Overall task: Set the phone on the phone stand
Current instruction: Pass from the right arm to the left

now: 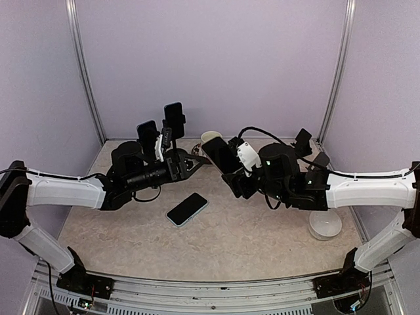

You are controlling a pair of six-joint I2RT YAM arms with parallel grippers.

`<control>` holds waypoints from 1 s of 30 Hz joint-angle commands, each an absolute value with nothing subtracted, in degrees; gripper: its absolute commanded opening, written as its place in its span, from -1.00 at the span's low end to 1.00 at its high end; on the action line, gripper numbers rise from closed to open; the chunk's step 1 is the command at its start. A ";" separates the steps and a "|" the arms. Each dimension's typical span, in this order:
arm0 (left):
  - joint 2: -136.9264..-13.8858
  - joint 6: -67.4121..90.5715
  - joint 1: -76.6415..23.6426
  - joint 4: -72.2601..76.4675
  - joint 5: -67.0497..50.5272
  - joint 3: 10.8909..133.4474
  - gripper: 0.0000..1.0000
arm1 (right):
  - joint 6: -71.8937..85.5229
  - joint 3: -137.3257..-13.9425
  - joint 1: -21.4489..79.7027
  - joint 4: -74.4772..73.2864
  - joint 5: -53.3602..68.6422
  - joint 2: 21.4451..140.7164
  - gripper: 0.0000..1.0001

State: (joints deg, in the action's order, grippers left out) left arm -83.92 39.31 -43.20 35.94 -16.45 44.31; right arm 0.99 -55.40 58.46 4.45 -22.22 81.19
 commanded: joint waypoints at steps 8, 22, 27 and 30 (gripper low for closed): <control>-90.35 46.92 -45.49 48.02 -22.73 47.90 0.90 | 1.08 -55.56 58.45 10.17 -23.30 78.23 -0.70; -96.15 49.92 -46.84 52.82 -25.30 50.89 0.67 | 1.67 -57.46 60.25 11.11 -21.77 80.94 -0.70; -96.97 50.32 -46.80 54.73 -26.92 51.84 0.39 | 1.86 -57.09 60.46 11.65 -21.76 81.38 -0.70; -97.46 51.38 -46.76 56.20 -27.38 52.10 0.19 | 2.04 -56.48 60.76 12.54 -20.89 81.39 -0.70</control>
State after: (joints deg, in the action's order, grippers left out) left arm -96.84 50.46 -46.46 50.83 -25.08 49.71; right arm 1.37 -55.33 59.79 7.18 -21.78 81.10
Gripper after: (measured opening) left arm 0.639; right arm 0.763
